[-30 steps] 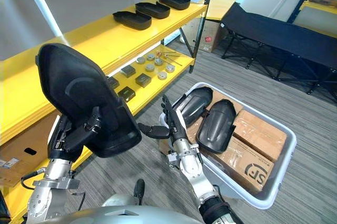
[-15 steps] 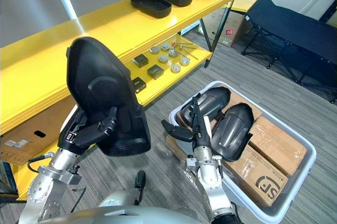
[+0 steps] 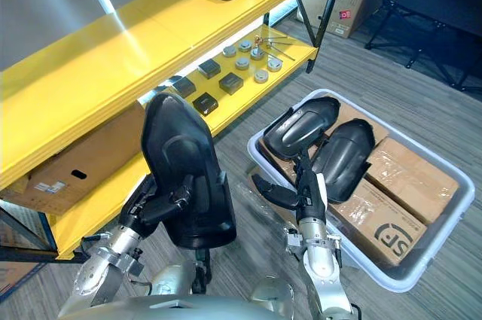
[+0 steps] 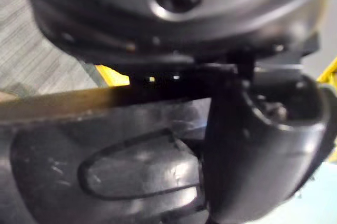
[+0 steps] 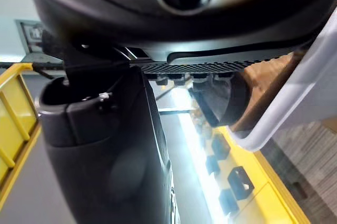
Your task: Walk over and take three plastic housings, then place them on the shelf
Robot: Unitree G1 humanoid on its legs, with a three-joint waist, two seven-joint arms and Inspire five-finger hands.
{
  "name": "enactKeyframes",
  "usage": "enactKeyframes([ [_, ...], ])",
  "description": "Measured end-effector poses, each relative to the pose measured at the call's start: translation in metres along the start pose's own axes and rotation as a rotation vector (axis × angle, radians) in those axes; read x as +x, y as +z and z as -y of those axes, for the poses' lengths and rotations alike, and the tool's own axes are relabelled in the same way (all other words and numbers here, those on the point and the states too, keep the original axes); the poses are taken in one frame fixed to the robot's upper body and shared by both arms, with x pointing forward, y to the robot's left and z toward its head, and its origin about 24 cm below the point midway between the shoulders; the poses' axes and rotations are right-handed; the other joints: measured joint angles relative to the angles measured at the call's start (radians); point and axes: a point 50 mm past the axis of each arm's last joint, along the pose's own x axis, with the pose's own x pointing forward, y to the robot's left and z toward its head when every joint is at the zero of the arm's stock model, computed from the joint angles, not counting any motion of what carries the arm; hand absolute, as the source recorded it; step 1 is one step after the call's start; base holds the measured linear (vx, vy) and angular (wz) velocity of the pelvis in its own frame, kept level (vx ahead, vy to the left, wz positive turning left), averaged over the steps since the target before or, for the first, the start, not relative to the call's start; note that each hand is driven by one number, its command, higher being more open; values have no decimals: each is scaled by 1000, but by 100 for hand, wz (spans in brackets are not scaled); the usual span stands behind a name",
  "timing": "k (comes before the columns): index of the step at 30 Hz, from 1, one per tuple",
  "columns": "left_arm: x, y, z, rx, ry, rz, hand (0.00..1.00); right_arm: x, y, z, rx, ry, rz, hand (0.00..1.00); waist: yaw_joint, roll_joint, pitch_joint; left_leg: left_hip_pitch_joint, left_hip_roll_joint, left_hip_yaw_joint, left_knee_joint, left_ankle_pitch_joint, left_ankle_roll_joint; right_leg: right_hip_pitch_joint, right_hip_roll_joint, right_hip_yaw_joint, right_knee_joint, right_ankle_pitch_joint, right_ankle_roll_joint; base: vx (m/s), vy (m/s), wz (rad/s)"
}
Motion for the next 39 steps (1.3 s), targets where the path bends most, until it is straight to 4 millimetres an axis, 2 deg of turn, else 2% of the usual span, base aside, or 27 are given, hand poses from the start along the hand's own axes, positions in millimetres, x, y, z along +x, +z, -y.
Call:
enactKeyframes([
  [5, -1, 1, -4, 32, -15, -21, 0, 7, 6, -33, 16, 104, 39, 100, 12, -29, -10, 30, -37, 6, -71, 9, 14, 13, -15, 0, -48, 21, 20, 42, 54, 2],
  [9, 1, -1, 1, 18, -23, -27, 0, 10, 10, -43, -8, 148, 63, 100, 23, -29, -10, 35, -43, -2, -60, 19, 28, 32, -19, -12, -58, 25, 27, 23, 7, 8],
  [14, 0, -7, 8, -28, -4, -37, 0, 4, 3, -38, 0, 151, 27, 100, 19, -21, -7, 16, -16, -47, 17, 5, 9, 69, 8, -56, -38, 11, 6, -45, -49, 21],
  [16, -3, -11, 11, -47, 6, -52, 0, 0, -3, -31, -13, 135, -3, 100, 17, -13, -11, 11, -10, -63, 5, 4, 1, 58, 12, -79, 1, -16, -17, -149, -51, 20],
  [18, -4, -17, 13, -58, 5, -74, 0, -5, -9, -21, -24, 92, -29, 100, 12, -4, -16, 10, -10, -64, -26, 4, -1, 50, 12, -100, 15, -29, -16, -108, -38, 41],
  [19, -5, -20, 14, -60, 12, -87, 0, -7, -11, -16, -29, 67, -38, 100, 7, -1, -18, 10, -11, -58, -47, -6, -16, 49, 9, -110, 12, -29, -16, -78, -15, 50],
  [20, -7, -23, 12, -60, 41, -103, 0, -9, -12, -12, -27, 31, -40, 100, 6, -13, -10, 8, -8, -36, -51, -5, -15, 41, -7, -116, 11, -29, -18, -36, 5, 31],
  [21, -8, -24, 11, -61, 49, -106, 0, -9, -12, -11, -29, 28, -40, 100, 6, -11, -11, 9, -8, -34, -50, -1, -13, 41, -7, -117, 11, -29, -18, -4, 22, 14],
  [22, -14, -26, 8, -67, 88, -117, 0, -11, -12, -8, -33, 21, -37, 100, 7, 9, -24, 13, -8, -35, -55, 33, -11, 41, -1, -118, 13, -29, -17, 58, 26, -5],
  [24, -21, -25, 0, -63, 156, -116, 0, -13, -12, -5, -28, 3, -30, 100, 16, 5, -32, 24, -15, -30, -71, 50, 5, 45, -9, -111, 6, -21, -6, 96, 27, -5],
  [25, -21, -20, -8, -54, 205, -89, 0, -12, -10, -7, -24, 6, -12, 100, 23, 11, -36, 24, -22, -29, -84, 57, 12, 44, -8, -111, -5, -9, 12, 125, 11, 10],
  [26, -22, -11, -18, -56, 268, -39, 0, -10, -8, -9, -38, 16, 1, 100, 26, -2, -28, 22, -31, -34, -96, 69, 26, 41, -11, -115, -7, -5, 18, 101, 9, 13],
  [30, -14, 8, -32, -67, 359, 102, 0, -3, -2, -15, -30, 16, 30, 100, 52, -28, -26, 5, -45, -53, -107, 80, 29, 34, -18, -136, -16, -3, 22, 72, -12, 18],
  [35, -8, 35, -29, -134, 403, 304, 0, 15, 13, -20, -18, 14, 105, 100, 55, -44, -15, -8, -55, -71, -101, 82, 30, 28, -25, -138, 0, -9, 16, 17, -22, 13],
  [39, 1, 61, -25, -148, 425, 485, 0, 28, 30, -25, 11, 4, 198, 100, 64, -44, 65, -67, -44, -73, 22, 27, 22, -3, -34, -127, 72, -41, -1, -74, -11, 1],
])
